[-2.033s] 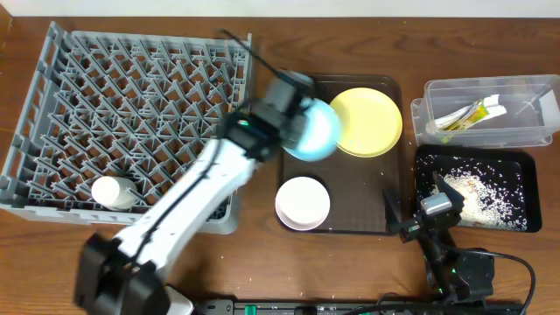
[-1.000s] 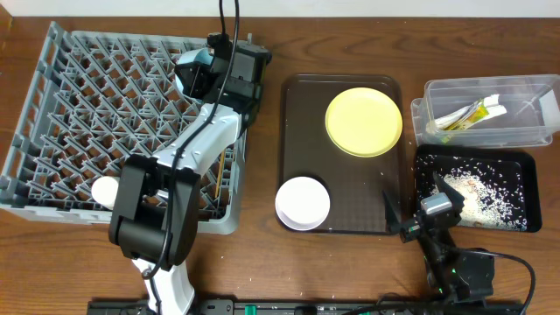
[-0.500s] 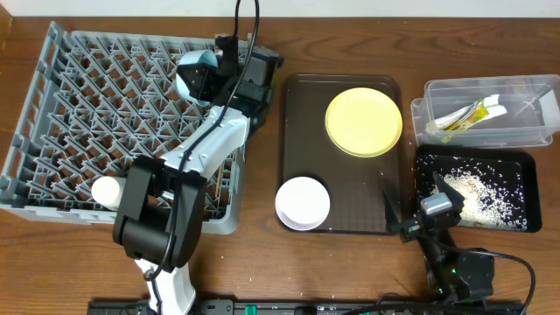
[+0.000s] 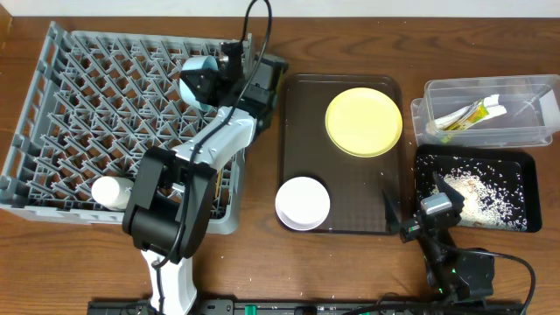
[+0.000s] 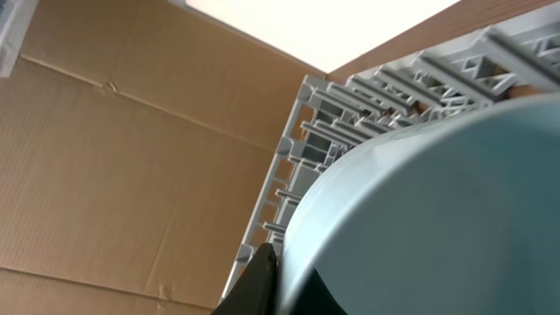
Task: Sort waste into correct bins and load items into the dishwasher
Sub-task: 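Reach the left gripper to the pink-rimmed white dish and grasp it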
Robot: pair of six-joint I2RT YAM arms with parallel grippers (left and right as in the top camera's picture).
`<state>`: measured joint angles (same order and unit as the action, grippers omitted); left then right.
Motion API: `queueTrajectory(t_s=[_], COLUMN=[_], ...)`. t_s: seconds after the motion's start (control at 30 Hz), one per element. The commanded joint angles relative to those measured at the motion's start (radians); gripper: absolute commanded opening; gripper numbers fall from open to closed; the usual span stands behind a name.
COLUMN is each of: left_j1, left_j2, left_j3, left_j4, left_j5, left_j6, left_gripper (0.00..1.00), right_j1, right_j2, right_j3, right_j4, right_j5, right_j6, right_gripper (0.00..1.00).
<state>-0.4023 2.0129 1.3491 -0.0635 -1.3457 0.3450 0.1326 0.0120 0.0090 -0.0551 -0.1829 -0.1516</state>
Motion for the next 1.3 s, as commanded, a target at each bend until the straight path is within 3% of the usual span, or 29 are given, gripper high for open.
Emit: queueTrajectory(t_s=[0.0,0.17,0.23,0.3,0.37,0.77,0.83,1.03,1.17,1.27], left_j1=[-0.036,-0.093,-0.114,-0.135,-0.156,-0.272,-0.282,-0.254,-0.230,-0.234], left_j2=[0.027,0.027,0.027,0.027,0.027,-0.053,-0.101,-0.315,-0.461,-0.512], left_j3=[0.010,0.010,0.010,0.010,0.010,0.010,0.010,0.010,0.010,0.010], left_j4=[-0.002,-0.002,-0.002,-0.002,-0.002,-0.076,-0.177,-0.534,-0.672,-0.758], left_j5=[0.023,0.023,0.023,0.024,0.024,0.074,0.167,0.673,1.110,1.317], left_j6=[0.002,-0.003,-0.006,-0.018,-0.032,-0.168,-0.258,-0.583,-0.606,-0.608], left_gripper=[0.08,0.12,0.22,0.40,0.46,0.50,0.50,0.50,0.50,0.50], right_j1=[0.002,0.002,0.002,0.002,0.002,0.002,0.002,0.002,0.002,0.002], right_j2=[-0.005,-0.005,-0.005,-0.005,-0.005,-0.005,-0.005,-0.005,-0.005,-0.005], right_j3=[-0.003,-0.003,-0.003,-0.003,-0.003,-0.003,-0.003,-0.003,-0.003,-0.003], right_j4=[-0.001,-0.002,-0.002,-0.001,-0.002,-0.002,-0.002,-0.002,-0.001,-0.001], right_j5=[-0.001,-0.001,-0.001,-0.001,-0.001,-0.001,-0.002,-0.001,-0.001,-0.001], right_j6=[-0.014,-0.014,-0.014,-0.014,-0.014,-0.014,-0.014,-0.014,-0.014,-0.014], right_gripper=[0.99,0.99,0.99,0.99,0.99,0.99,0.99,0.99,0.99,0.99])
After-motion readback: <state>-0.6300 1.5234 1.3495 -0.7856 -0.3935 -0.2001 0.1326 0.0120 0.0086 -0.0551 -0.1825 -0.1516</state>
